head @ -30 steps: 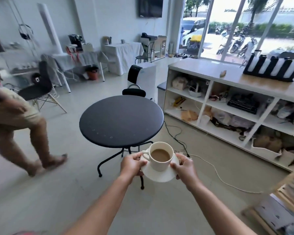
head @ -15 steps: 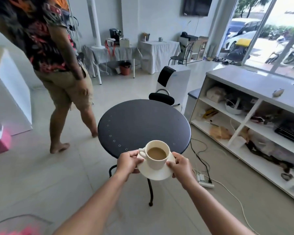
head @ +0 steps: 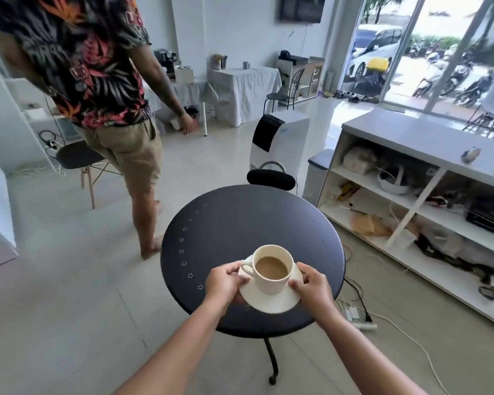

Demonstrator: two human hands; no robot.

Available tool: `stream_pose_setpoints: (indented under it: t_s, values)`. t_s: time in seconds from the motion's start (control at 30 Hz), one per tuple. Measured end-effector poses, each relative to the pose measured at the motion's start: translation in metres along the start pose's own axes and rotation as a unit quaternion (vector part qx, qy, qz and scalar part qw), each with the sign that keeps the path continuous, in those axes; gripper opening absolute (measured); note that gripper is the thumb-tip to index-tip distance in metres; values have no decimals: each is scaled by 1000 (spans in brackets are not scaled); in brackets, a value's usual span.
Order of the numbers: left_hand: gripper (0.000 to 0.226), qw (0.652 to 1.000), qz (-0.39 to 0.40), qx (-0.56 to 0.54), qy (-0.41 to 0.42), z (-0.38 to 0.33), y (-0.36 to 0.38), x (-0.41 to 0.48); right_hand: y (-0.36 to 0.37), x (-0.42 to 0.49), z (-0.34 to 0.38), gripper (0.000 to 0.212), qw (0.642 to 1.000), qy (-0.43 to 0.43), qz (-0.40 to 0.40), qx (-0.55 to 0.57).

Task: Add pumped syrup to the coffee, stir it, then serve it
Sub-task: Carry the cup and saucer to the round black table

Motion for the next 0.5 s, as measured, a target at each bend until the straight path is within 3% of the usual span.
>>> stream_pose_setpoints:
  t_s: [0.5]
  values:
    - [34, 999, 49, 12, -1, -25, -38, 149, 65, 110, 16, 16, 998, 32, -53, 5]
Point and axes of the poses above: each hand's wrist, its own x-axis towards the middle knuckle, its own y-axis out of the palm, z = x × y, the point moved 6 cm from there along x, towards the middle knuckle, and after that the axes turned 14 degrees about x, right-handed, at the moved point
